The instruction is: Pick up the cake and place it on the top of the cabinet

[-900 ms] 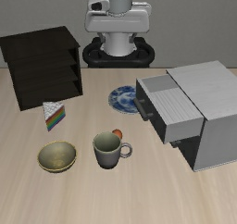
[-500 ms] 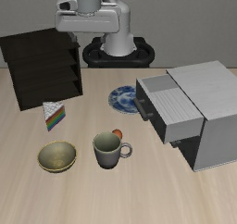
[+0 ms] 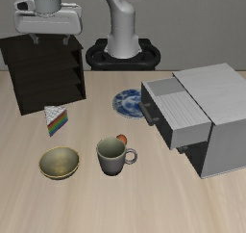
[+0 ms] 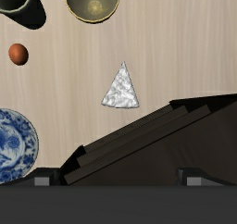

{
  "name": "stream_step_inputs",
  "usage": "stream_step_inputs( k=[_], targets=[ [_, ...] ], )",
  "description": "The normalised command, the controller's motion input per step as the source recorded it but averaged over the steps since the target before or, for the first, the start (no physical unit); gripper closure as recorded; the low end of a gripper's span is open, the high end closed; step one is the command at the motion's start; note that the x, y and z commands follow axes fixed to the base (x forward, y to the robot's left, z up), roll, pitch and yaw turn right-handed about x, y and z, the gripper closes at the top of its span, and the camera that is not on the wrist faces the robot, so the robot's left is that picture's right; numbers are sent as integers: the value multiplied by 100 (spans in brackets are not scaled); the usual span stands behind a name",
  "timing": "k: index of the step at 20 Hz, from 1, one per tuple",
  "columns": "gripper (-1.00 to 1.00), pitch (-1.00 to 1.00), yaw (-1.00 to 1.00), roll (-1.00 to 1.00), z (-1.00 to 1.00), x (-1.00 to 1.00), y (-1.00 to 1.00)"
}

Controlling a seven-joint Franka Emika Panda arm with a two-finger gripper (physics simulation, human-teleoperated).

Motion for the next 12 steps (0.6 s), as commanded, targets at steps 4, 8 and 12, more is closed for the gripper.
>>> stream_step_inputs(
  k=[4, 8, 12],
  targets=[
    [-100, 0, 0, 0, 0, 75, -25],
    [-100, 0, 0, 0, 0, 75, 25],
    [-100, 0, 0, 0, -75, 25, 0]
  ],
)
